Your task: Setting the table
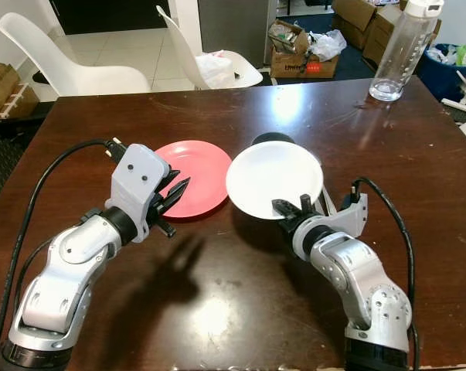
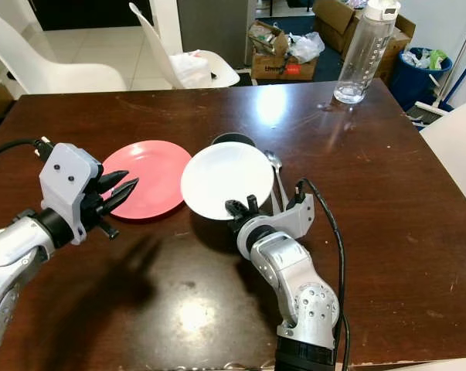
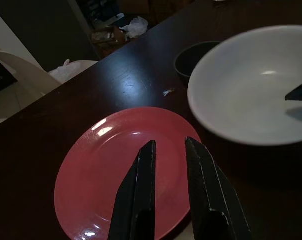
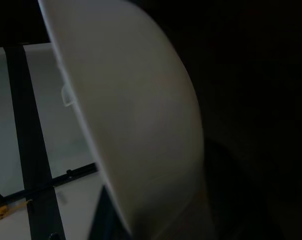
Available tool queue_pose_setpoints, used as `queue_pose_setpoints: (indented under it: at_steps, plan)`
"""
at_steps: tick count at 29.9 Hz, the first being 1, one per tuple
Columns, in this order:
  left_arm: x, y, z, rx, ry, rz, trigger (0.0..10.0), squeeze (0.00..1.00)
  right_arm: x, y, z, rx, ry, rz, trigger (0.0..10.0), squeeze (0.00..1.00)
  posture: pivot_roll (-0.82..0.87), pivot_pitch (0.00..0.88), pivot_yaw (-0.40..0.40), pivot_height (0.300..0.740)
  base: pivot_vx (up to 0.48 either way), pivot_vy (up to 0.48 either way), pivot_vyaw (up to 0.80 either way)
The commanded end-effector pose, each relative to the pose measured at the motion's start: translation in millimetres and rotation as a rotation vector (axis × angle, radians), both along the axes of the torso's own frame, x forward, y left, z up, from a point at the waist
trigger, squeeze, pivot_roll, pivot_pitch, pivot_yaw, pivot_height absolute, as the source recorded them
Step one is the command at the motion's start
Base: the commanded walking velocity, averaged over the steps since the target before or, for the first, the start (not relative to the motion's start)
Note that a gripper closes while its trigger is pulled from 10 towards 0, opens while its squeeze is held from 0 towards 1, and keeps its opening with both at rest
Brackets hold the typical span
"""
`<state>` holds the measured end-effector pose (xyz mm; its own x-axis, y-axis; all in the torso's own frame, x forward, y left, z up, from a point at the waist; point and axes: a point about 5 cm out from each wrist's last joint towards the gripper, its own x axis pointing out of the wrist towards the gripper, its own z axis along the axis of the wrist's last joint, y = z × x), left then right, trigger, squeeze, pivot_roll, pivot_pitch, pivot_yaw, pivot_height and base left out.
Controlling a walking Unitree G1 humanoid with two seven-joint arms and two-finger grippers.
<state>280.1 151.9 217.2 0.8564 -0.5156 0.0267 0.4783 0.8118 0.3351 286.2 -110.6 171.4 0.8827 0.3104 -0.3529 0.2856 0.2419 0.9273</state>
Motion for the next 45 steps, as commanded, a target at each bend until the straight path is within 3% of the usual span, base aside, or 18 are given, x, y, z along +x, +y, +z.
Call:
queue_pose_setpoints:
  at_steps: [1,2,3,12,14,15,19,27,31,32,34,36,38,43,45]
  plan:
    - [-2.8,-1.0,0,0.010,0.004,-0.010,10.0,0.00,-43.8,59.1,-49,0.231,0.235,0.099,10.0,1.00,0.12,0.088,0.168,0.740,0.000,0.000,0.00]
    - [-2.7,-1.1,0,0.009,0.004,-0.009,10.0,0.00,-43.7,59.0,-49,0.230,0.234,0.099,10.0,1.00,0.12,0.088,0.168,0.740,0.000,0.000,0.00]
    - [-2.2,-1.6,0,0.007,0.003,-0.008,10.0,0.00,-43.1,58.4,-46,0.220,0.210,0.109,10.0,0.00,0.12,0.090,0.166,0.740,0.000,0.000,0.00]
    - [-0.9,-4.5,0,-0.004,-0.001,-0.008,10.0,0.00,-45.4,51.4,-32,0.175,0.183,0.133,10.0,0.00,0.10,0.093,0.155,0.740,0.000,0.000,0.00]
    - [-0.9,-5.5,-1,-0.008,0.000,-0.009,10.0,0.00,-54.3,47.1,-21,0.162,0.178,0.159,10.0,0.00,0.09,0.092,0.148,0.740,0.000,0.000,0.00]
    - [-1.0,-6.6,-2,-0.010,0.003,-0.014,10.0,0.00,-68.1,43.8,-15,0.126,0.182,0.211,10.0,0.00,0.08,0.095,0.144,0.740,0.000,0.000,0.00]
    - [-0.3,-9.3,-3,-0.016,0.003,-0.023,10.0,0.00,-85.1,40.3,-23,0.091,0.225,0.268,10.0,0.00,0.06,0.097,0.136,0.740,0.000,0.000,0.00]
    - [-0.1,-13.3,-3,-0.022,-0.001,-0.029,10.0,0.00,-81.9,44.3,-24,0.043,0.209,0.312,10.0,0.00,0.07,0.092,0.134,0.740,0.000,0.000,0.00]
    - [0.4,-10.8,-3,-0.020,0.001,-0.026,10.0,0.00,-79.2,37.5,-19,0.012,0.186,0.291,10.0,0.00,0.07,0.092,0.138,0.740,0.000,0.000,0.00]
    - [0.8,-10.7,-3,-0.020,0.001,-0.025,10.0,0.00,-77.2,33.9,-17,-0.025,0.150,0.286,10.0,0.00,0.06,0.090,0.138,0.740,0.000,0.000,0.00]
    - [1.6,-13.3,-3,-0.025,0.001,-0.027,10.0,0.00,-65.4,21.2,-5,-0.215,-0.027,0.277,10.0,0.00,0.06,0.091,0.141,0.740,0.000,0.000,0.00]
    - [1.8,-16.1,-4,-0.030,0.001,-0.031,10.0,0.00,-54.6,14.4,9,-0.312,-0.169,0.273,10.0,0.00,0.05,0.090,0.145,0.740,0.000,0.000,0.00]
    - [1.7,-17.1,-5,-0.031,0.001,-0.034,10.0,0.00,-51.7,13.6,14,-0.334,-0.211,0.281,10.0,0.00,0.05,0.090,0.145,0.740,0.000,0.000,0.00]
    - [4.6,-19.8,-3,-0.039,-0.002,-0.040,10.0,0.00,-37.2,11.1,48,-0.512,-0.487,0.302,10.0,0.00,0.04,0.089,0.153,0.740,0.000,0.000,0.00]
    - [5.4,-20.0,-3,-0.042,-0.003,-0.038,10.0,0.00,-35.6,11.4,52,-0.532,-0.518,0.301,10.0,0.00,0.04,0.089,0.154,0.740,0.000,0.000,0.00]
